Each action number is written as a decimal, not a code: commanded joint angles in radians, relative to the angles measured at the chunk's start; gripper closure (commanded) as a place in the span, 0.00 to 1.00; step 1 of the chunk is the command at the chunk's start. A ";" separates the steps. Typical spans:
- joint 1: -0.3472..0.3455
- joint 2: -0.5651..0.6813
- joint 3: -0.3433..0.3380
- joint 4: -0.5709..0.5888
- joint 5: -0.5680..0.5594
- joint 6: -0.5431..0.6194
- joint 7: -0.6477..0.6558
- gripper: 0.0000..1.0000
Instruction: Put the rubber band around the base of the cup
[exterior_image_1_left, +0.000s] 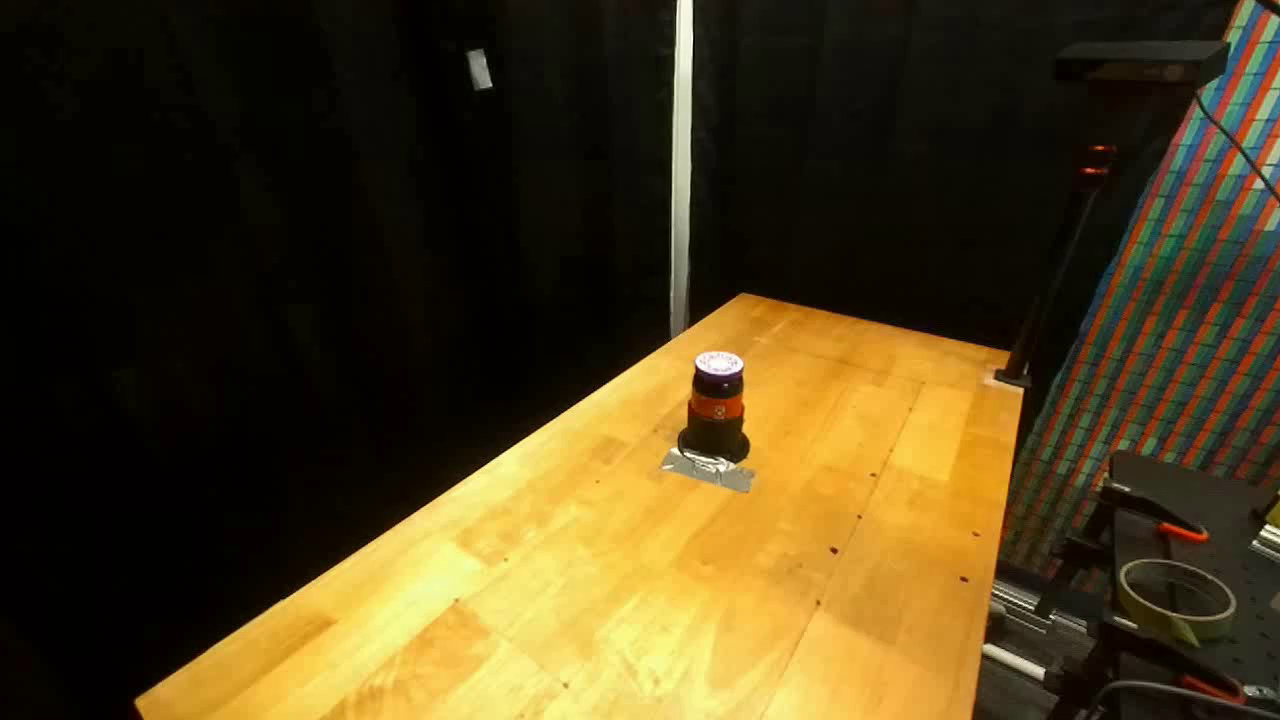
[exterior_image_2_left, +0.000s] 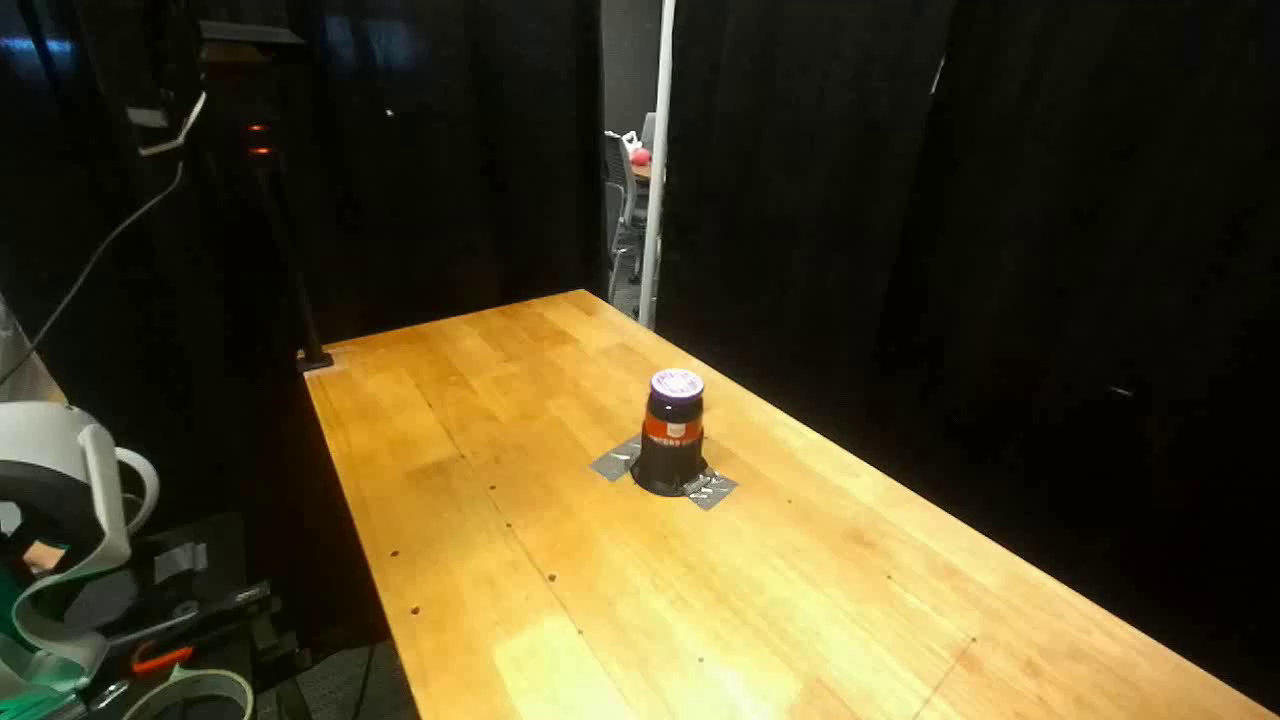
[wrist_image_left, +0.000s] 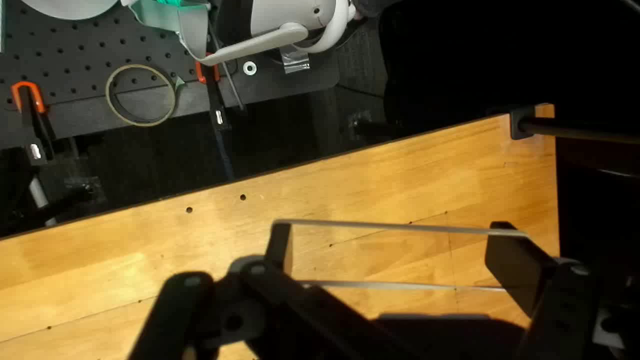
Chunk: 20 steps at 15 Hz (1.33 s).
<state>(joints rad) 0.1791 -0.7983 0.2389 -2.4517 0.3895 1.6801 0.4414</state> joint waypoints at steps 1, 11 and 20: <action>-0.024 -0.003 0.016 0.008 0.012 -0.009 -0.013 0.00; -0.120 0.274 0.125 0.247 -0.157 -0.017 0.084 0.00; -0.175 0.806 0.166 0.560 -0.509 0.241 0.171 0.00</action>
<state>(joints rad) -0.0578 -0.1879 0.4657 -2.0284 -0.0500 1.8487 0.5989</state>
